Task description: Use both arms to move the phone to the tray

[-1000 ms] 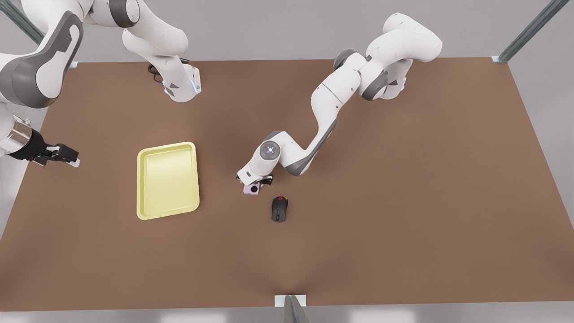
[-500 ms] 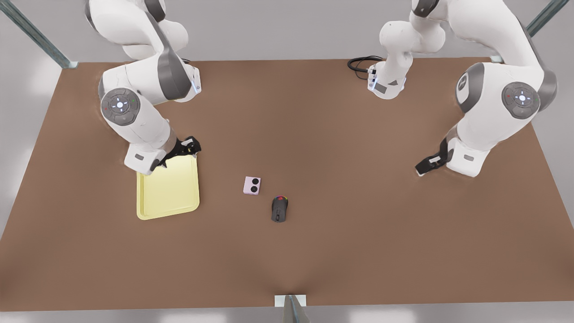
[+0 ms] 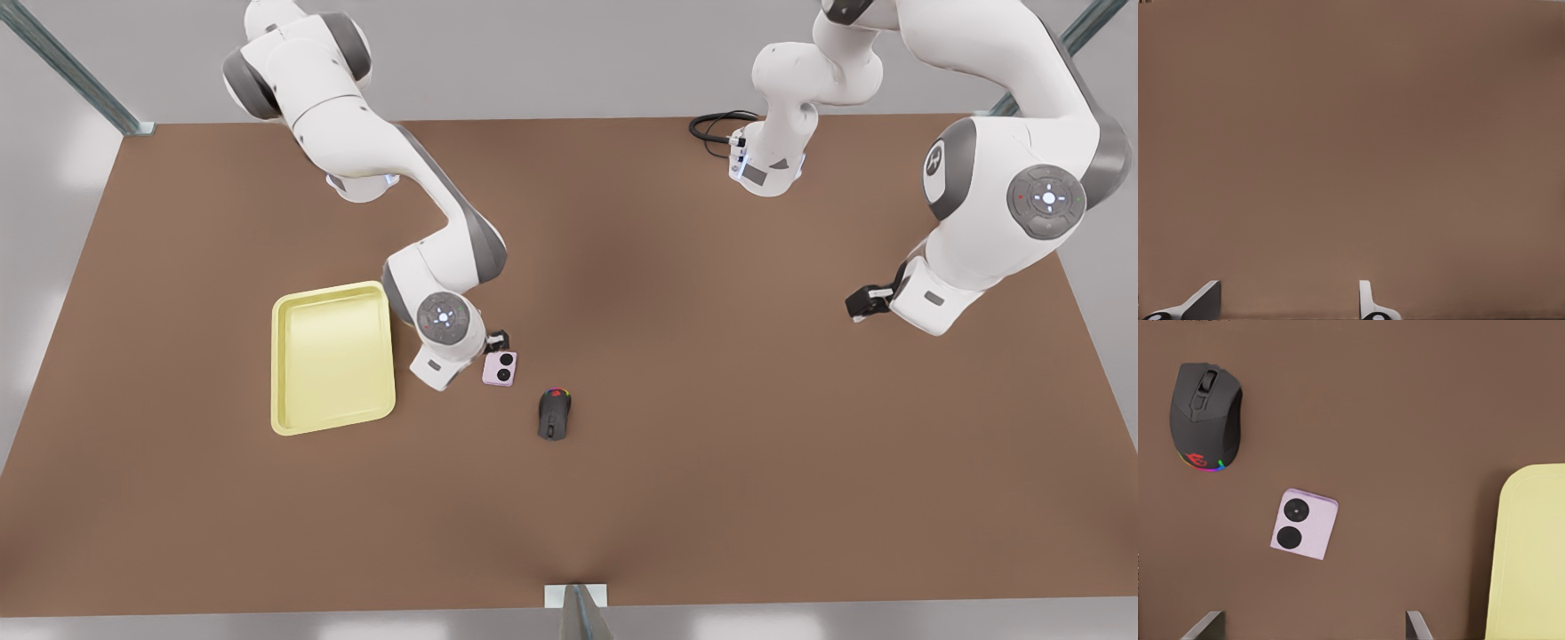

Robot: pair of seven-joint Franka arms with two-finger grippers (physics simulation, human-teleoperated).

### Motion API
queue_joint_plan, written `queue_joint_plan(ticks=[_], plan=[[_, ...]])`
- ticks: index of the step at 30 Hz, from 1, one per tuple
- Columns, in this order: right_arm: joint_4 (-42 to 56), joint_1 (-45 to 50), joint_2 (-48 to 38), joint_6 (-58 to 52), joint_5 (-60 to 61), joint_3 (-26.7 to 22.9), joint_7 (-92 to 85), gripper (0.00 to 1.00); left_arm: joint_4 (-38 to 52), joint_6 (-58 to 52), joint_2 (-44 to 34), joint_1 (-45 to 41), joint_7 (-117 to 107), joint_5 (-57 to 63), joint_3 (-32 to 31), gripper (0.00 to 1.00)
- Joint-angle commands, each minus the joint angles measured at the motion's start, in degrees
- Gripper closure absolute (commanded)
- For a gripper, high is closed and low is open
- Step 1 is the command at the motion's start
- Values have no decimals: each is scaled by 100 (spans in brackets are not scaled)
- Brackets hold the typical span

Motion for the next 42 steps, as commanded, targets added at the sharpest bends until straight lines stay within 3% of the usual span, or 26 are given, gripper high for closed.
queue_joint_plan(ticks=[1,9,19,26,42], plan=[[-25,41,131,768,109,0,2840,0,3,-96,0,4,1318,2,6,0],[-719,112,597,2166,479,-8,3351,0,3,-96,79,4,1327,2,6,0],[-842,156,746,2192,4,0,2472,0,11,-88,158,4,1318,2,6,0],[-1475,164,843,3475,4,18,2147,0,3,-52,211,13,1318,2,6,0],[-2275,-11,377,3765,13,352,1004,0,11,-70,202,4,1309,-7,32,0]])
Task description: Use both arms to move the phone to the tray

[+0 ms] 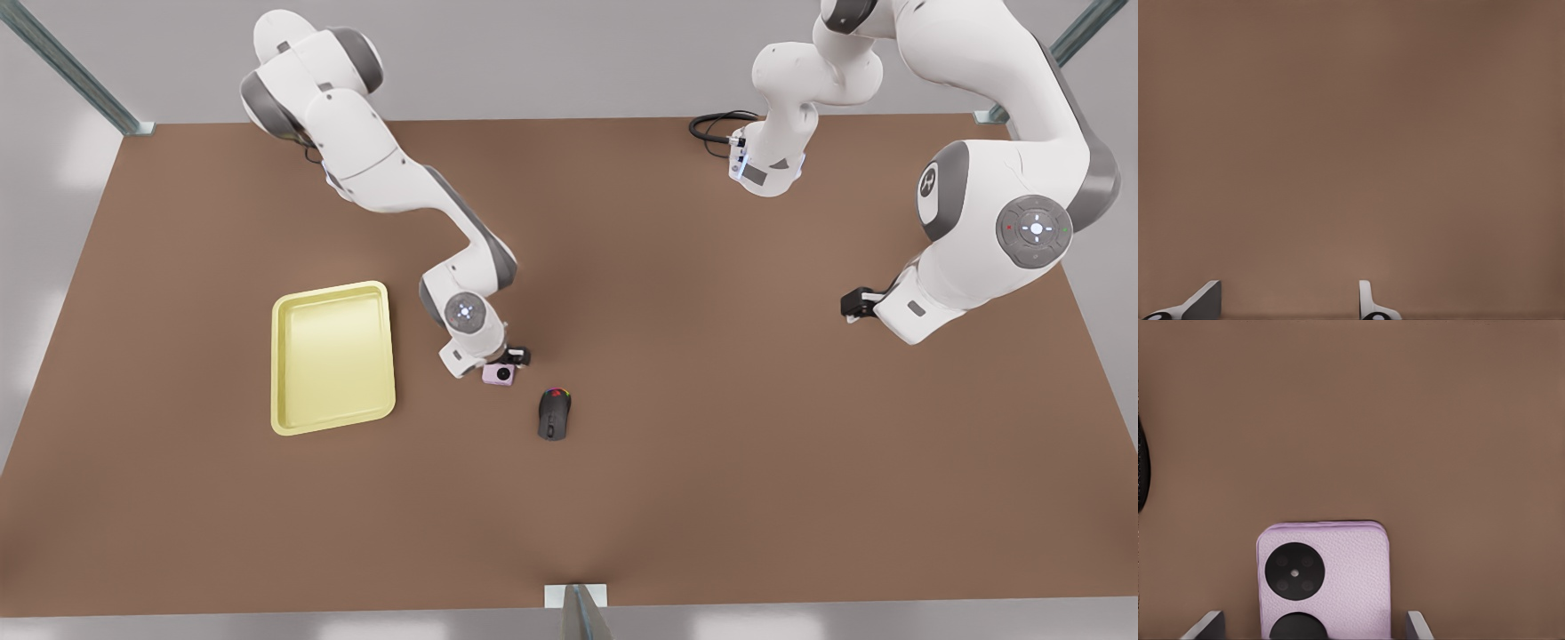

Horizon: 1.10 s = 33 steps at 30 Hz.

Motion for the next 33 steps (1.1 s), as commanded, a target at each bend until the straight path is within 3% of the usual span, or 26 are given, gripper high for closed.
queue_joint_plan(ticks=[1,17,25,29,33], plan=[[-39,-14,-26,99,6,0,-726,0,3,-22,-4,-4,118,2,-3,0],[-65,21,220,319,15,0,-611,0,3,13,75,5,127,2,6,0],[-74,12,237,301,23,0,-603,10,3,13,66,5,118,2,-3,0],[-65,12,229,257,23,0,-603,19,3,13,40,5,118,2,6,0],[-57,12,220,205,32,0,-603,20,3,13,49,5,109,2,6,0]])
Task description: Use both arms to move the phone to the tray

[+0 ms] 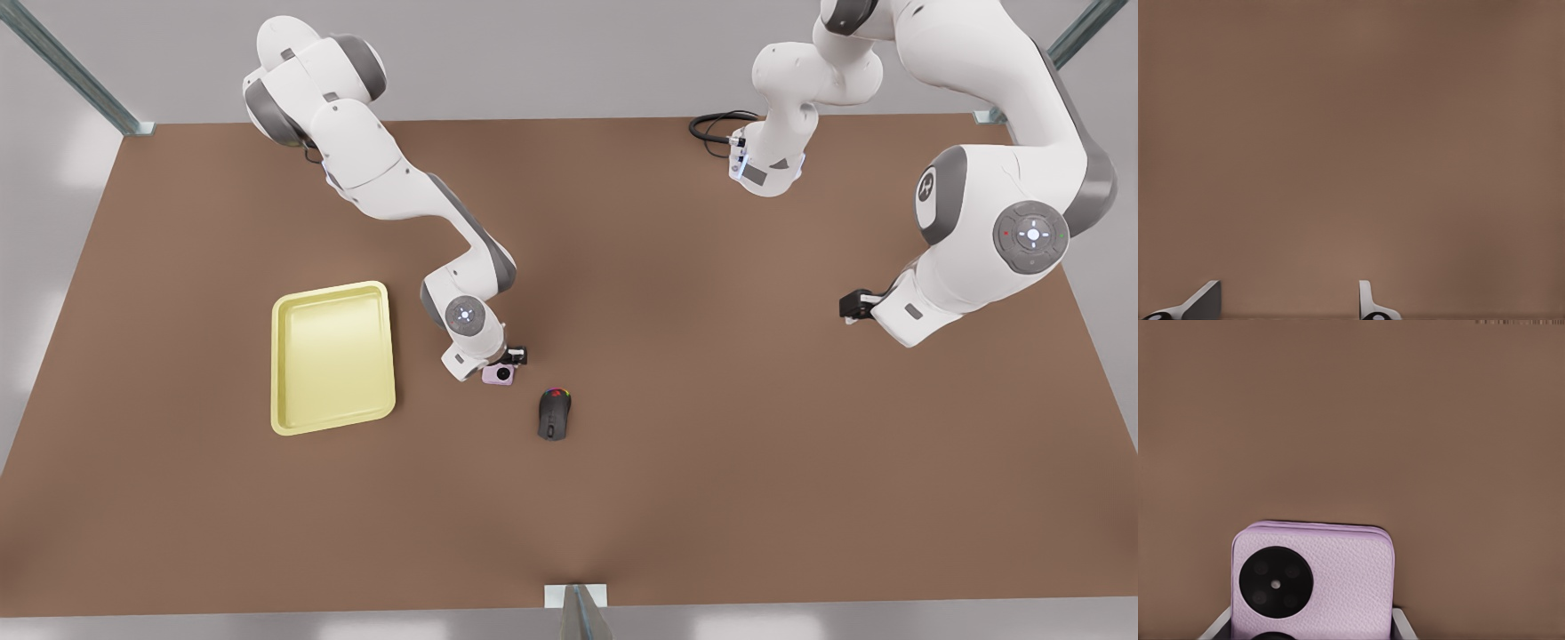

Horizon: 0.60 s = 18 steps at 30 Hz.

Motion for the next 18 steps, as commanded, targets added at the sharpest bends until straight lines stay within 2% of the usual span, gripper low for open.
queue_joint_plan(ticks=[1,2,14,18], plan=[[3,1,-4,-54,-4,1,-75,21,3,-3,-4,0,9,3,-5,0],[3,1,-4,-54,-13,1,-75,25,3,-3,5,0,9,3,4,0],[12,-8,-189,-335,-4,-8,-93,25,38,-38,-13,-9,-26,-23,-5,0],[-111,-201,-576,-670,-13,-61,-181,25,38,-47,-22,-9,-35,-14,-5,0]])
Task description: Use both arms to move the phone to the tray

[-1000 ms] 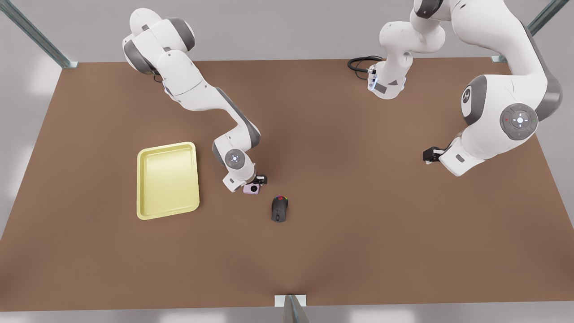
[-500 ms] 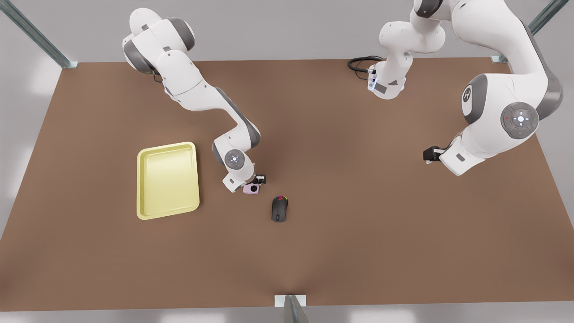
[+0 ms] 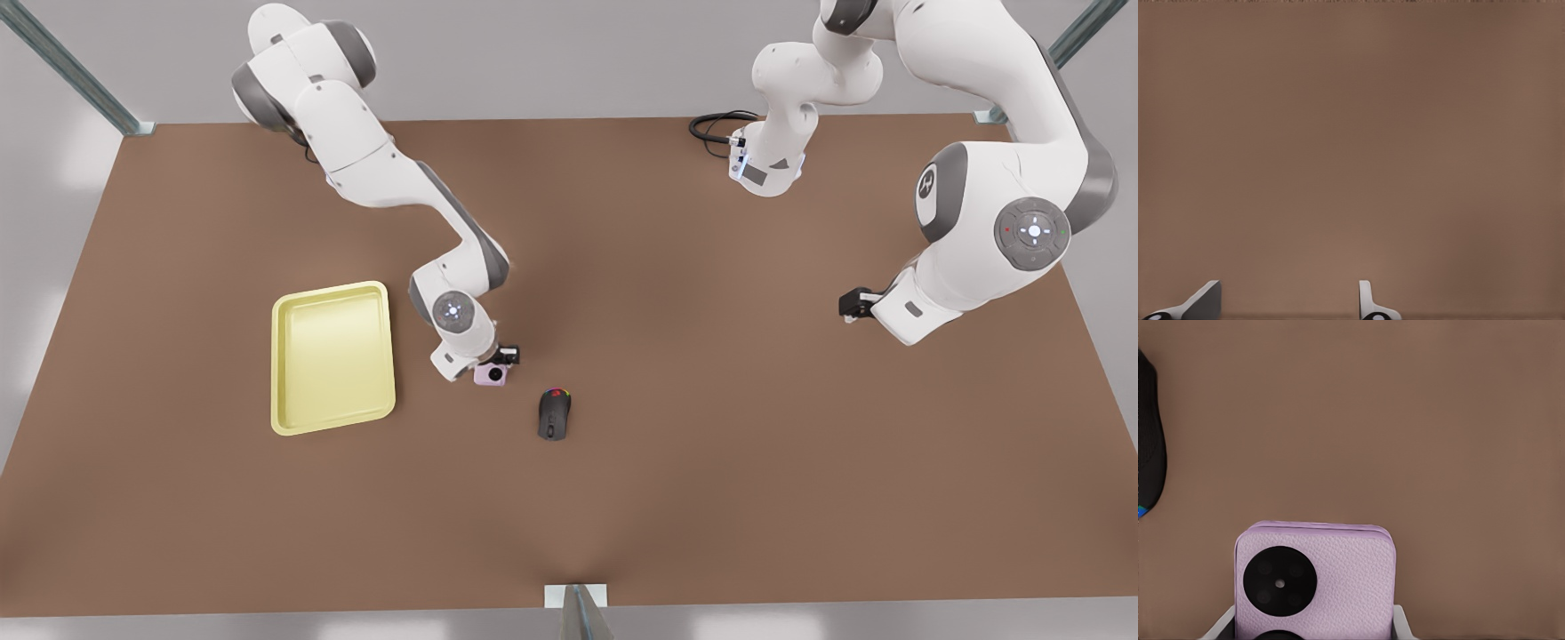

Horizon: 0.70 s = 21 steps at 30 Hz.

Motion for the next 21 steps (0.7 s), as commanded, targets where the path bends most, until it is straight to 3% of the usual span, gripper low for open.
queue_joint_plan(ticks=[1,13,18,19,21], plan=[[-155,-78,-170,-269,-36,-40,-54,25,3,-15,-6,-7,-35,4,1,0],[-2124,-2425,-1366,-85,-36,-93,-3262,25,3,-6,29,-7,-105,-5,-17,0],[-2353,-3005,-1445,-102,-36,-93,-3965,25,-6,-6,38,-16,-105,-14,-17,0],[-2344,-3005,-1436,-102,-36,-84,-3965,0,-6,-15,38,-7,-96,-14,-17,0],[-2326,-2996,-1436,-128,-36,-93,-3965,0,-6,-15,29,-16,-105,-14,-26,0]])
